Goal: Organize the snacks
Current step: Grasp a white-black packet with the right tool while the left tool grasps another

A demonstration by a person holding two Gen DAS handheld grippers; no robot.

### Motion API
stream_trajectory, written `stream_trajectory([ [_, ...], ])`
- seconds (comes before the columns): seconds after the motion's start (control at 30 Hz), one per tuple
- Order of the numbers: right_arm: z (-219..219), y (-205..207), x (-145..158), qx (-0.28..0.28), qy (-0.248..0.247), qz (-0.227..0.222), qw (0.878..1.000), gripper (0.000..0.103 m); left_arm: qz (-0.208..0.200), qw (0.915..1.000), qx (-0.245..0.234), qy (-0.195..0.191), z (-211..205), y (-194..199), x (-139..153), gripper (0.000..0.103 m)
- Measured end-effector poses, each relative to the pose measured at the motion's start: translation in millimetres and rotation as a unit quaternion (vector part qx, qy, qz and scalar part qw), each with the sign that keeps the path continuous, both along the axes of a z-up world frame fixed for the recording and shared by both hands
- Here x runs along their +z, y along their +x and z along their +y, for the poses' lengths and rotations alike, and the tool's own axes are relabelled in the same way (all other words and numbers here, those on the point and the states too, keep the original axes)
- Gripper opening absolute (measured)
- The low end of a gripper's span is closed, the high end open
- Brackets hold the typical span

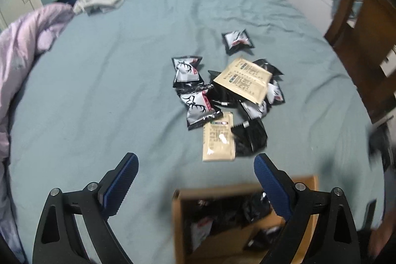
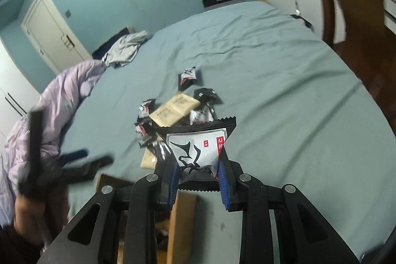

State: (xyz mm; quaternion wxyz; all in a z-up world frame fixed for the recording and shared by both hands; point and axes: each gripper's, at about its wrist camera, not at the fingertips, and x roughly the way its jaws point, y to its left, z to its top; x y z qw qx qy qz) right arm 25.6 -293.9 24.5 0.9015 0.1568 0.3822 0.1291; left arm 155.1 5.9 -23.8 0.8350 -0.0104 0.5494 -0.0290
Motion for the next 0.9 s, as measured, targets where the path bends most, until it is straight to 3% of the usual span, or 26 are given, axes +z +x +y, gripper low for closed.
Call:
stream_trajectory([
  [0.17,-14,-40,-23,0.007,0.025,0.032,0.999,0.026,0.066,0.9966,0.044,-0.024,-2,55,-30,0.096],
  [0.27,-13,-42,-20,0.009,0.014,0.017,1.0,0.026,0.098,0.9927,0.067,-0.021,-2,84,-48,0.092],
  [0.37,-7,-33,-24,0.01,0.001,0.015,1.0,0.026,0.133,0.9862,0.092,-0.036,1,101,-67,0.084],
  [0.43,-3,-26,-26,0.012,-0.003,0.02,1.0,0.026,0.157,0.98,0.108,-0.057,5,106,-80,0.069],
  [0.53,1,-17,-28,0.01,-0.003,0.02,1.0,0.026,0.172,0.9733,0.131,-0.078,11,104,-93,0.055],
  [0.7,4,-12,-28,-0.003,-0.008,0.012,1.0,0.026,0.121,0.9824,0.12,-0.076,9,90,-81,0.052],
  [0.73,5,-11,-28,-0.005,-0.011,0.011,1.0,0.026,0.11,0.9844,0.117,-0.07,8,87,-76,0.041],
  [0.9,13,-12,-27,-0.012,-0.03,0.005,0.999,0.026,0.063,0.9932,0.085,-0.048,1,53,-37,0.039],
])
